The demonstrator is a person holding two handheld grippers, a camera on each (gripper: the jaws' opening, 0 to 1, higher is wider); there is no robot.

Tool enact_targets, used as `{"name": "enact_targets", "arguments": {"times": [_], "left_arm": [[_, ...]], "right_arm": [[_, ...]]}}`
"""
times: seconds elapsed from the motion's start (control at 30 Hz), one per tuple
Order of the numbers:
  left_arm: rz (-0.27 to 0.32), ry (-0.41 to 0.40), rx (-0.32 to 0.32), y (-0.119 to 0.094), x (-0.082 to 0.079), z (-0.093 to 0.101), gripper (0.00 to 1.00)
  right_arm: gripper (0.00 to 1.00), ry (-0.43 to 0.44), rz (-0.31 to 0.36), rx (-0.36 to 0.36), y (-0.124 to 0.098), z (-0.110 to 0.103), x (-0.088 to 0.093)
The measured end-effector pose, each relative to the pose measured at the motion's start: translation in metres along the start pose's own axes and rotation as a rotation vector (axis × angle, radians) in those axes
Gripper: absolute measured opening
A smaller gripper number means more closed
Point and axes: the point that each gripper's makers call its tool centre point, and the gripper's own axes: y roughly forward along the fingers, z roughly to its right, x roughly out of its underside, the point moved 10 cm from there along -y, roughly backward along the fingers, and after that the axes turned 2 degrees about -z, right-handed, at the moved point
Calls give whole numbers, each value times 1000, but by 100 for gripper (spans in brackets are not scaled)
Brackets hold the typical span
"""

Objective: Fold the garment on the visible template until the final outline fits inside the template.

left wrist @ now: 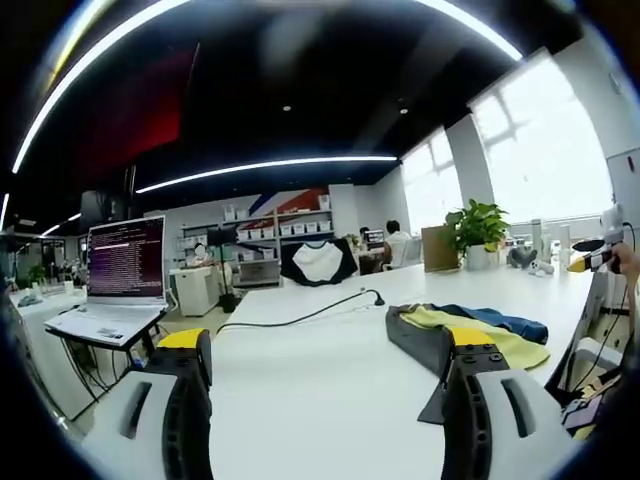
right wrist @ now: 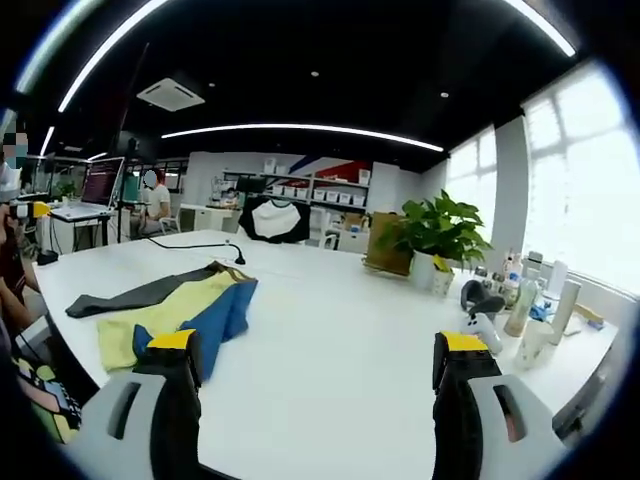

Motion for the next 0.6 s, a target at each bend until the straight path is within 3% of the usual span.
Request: {"name": "enact_targets", "arguments": {"times": [0.23,0.6], "left_arm": [[27,-44,64,-2,-2,4,100],[36,-42,72,-2,-3,6,100]], "right_arm": [[99,-11,-22,11,1,0,2],[97,-13,-20,24,1,2,2]]}}
